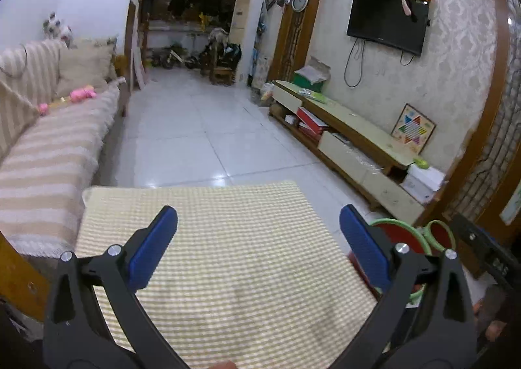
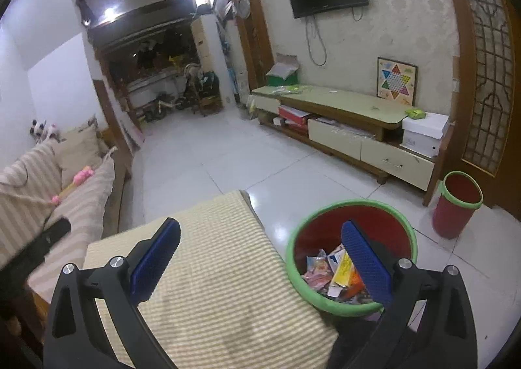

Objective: Collect trash

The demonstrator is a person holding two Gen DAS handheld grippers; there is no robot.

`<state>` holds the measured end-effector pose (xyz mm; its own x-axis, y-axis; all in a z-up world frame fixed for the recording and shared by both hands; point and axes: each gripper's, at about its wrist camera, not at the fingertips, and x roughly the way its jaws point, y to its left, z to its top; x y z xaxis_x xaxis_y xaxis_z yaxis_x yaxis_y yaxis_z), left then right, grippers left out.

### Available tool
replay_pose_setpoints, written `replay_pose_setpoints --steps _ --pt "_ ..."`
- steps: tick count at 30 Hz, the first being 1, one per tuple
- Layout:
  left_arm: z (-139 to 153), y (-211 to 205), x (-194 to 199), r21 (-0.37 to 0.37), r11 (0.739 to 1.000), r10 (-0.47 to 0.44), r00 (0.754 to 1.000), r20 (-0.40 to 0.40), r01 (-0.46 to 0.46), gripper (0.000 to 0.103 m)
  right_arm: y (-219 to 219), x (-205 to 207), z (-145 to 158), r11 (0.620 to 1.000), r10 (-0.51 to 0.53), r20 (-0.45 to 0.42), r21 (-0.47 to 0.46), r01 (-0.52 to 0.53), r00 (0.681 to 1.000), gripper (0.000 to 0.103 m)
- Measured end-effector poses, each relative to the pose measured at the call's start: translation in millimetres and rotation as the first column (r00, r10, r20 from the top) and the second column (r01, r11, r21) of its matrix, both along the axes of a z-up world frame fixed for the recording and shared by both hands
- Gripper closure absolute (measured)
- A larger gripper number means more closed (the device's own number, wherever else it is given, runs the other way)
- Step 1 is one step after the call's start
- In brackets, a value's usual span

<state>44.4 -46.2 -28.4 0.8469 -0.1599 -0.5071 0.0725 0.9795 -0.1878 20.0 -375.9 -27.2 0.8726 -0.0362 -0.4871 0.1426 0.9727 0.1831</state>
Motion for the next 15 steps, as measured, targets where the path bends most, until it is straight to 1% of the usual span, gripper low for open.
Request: replay_pose_setpoints --steps 1,2,4,5,6,8,10,13,15 --pt "-1 2 0 -0.006 1.000 0.006 1.000 -0.007 -0.006 0.005 3 -3 2 1.000 -0.011 0.019 -0.012 0.012 1.000 0.007" --pt "-2 4 -1 -0.002 1.000 0.012 1.000 -0.010 -0.012 0.005 10 -7 7 0.999 -0.020 0.064 -0.044 0.023 0.998 0.007" --pt "-1 4 -1 0.015 1.000 0.024 1.000 -0.011 -0.024 0.005 19 -15 10 0.995 -0.030 0.123 -0.095 0.041 0.992 0.007" --pt "1 3 -1 0.024 0.999 0.027 1.000 -0.010 -0.027 0.005 26 -21 11 0.990 -0.030 0.184 -0.130 0.054 0.983 0.007" --pt "2 3 -2 0.024 0.999 0.024 1.000 -0.009 -0.024 0.005 32 -26 12 0.986 -0.028 0.220 -0.156 0.064 0.975 0.007" --pt "4 3 -4 0.005 1.000 0.013 1.000 -0.010 -0.013 0.005 38 -23 12 0.986 0.015 0.193 -0.166 0.017 0.981 0.007" --pt "6 4 -5 -0.015 1.000 0.023 1.000 -0.005 -0.023 0.005 43 -19 11 0.985 0.049 0.167 -0.169 -0.020 0.985 0.007" --pt "8 5 -10 -0.013 0.999 0.040 0.999 0.012 -0.040 0.005 50 -16 8 0.982 0.080 0.151 -0.184 -0.052 0.985 0.007" --pt "10 5 -10 -0.016 1.000 0.014 1.000 0.010 -0.014 0.005 53 -15 6 0.981 0.097 0.140 -0.180 -0.071 0.985 0.007"
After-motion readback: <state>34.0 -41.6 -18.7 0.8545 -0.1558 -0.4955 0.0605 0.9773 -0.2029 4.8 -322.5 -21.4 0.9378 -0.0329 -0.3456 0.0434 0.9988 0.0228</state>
